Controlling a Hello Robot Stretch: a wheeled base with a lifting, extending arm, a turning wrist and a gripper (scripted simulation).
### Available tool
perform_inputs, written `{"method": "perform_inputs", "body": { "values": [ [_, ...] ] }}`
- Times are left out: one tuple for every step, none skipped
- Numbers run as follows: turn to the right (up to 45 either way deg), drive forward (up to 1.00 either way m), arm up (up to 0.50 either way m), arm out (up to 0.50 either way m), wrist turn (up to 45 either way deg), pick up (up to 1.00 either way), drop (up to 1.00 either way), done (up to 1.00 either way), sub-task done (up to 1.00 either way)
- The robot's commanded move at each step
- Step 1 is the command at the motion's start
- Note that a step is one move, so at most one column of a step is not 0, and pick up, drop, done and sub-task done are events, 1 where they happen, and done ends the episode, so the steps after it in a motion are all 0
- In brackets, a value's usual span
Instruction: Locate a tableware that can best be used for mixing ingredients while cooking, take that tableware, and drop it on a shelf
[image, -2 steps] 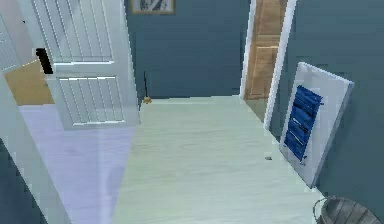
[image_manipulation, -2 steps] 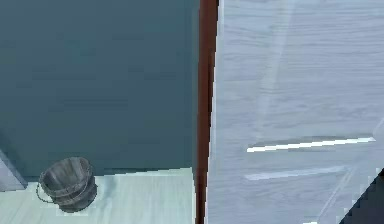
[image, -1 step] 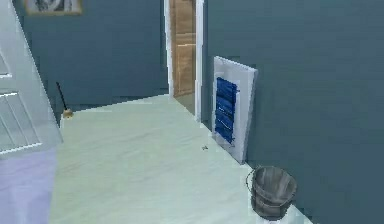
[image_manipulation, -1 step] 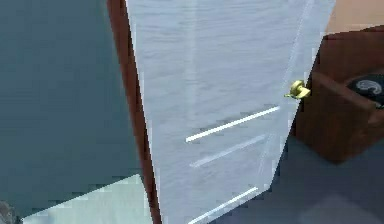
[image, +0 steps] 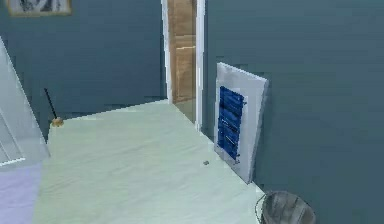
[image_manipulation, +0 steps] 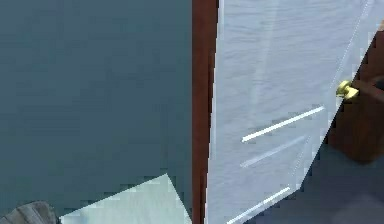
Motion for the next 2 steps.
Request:
{"method": "perform_inputs", "body": {
  "values": [
    [-39.0,0.0,0.0,0.0,0.0,0.0,0.0,0.0,0.0],
    [0.0,1.0,0.0,0.0,0.0,0.0,0.0,0.0,0.0]
  ]
}}
